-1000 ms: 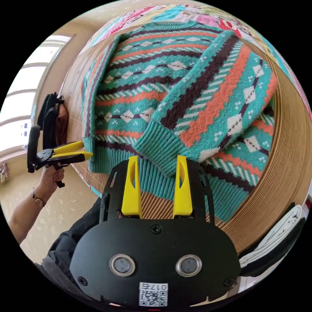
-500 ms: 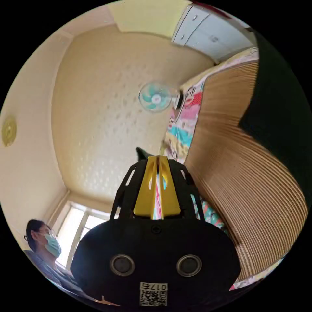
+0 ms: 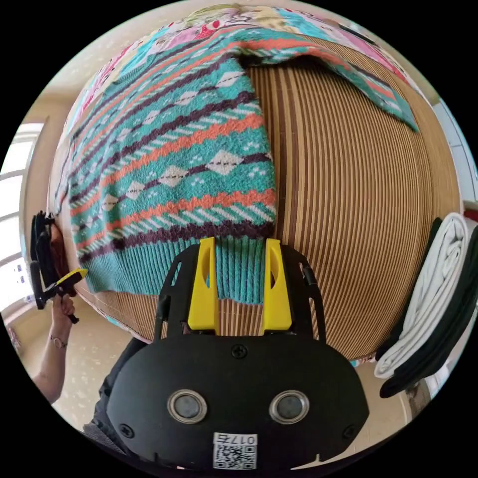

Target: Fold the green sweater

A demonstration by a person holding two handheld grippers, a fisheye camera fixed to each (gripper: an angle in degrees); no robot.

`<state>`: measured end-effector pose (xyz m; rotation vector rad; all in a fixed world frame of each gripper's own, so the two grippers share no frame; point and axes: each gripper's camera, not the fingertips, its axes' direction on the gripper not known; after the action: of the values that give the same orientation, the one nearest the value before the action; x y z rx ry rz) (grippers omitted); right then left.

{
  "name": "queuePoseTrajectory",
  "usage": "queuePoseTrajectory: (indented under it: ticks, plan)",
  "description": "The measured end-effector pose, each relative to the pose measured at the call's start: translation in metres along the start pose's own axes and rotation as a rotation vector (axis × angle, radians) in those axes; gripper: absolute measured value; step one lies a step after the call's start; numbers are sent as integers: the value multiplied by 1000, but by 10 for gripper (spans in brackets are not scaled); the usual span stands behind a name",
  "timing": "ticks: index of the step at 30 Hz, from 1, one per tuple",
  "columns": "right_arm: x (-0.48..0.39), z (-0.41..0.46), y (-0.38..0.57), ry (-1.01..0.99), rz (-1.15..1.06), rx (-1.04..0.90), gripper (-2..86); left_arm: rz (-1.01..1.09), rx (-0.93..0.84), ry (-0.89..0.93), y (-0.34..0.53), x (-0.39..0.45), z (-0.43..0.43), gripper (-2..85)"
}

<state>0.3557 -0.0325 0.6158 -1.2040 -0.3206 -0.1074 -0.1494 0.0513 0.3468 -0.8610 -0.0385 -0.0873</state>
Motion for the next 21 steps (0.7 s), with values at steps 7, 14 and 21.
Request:
queuePoseTrajectory:
  ticks: [7, 14, 21]
  plan:
    - [-42, 32, 83, 37, -126, -138, 63, -10, -157, 26, 88, -32, 11, 54]
    - [-53, 45, 121, -81, 8, -195, 66, -394, 263, 333, 118, -152, -66, 89]
    - [-72, 56, 102, -40, 9, -289, 66, -713, 347, 395, 28, -235, -61, 128]
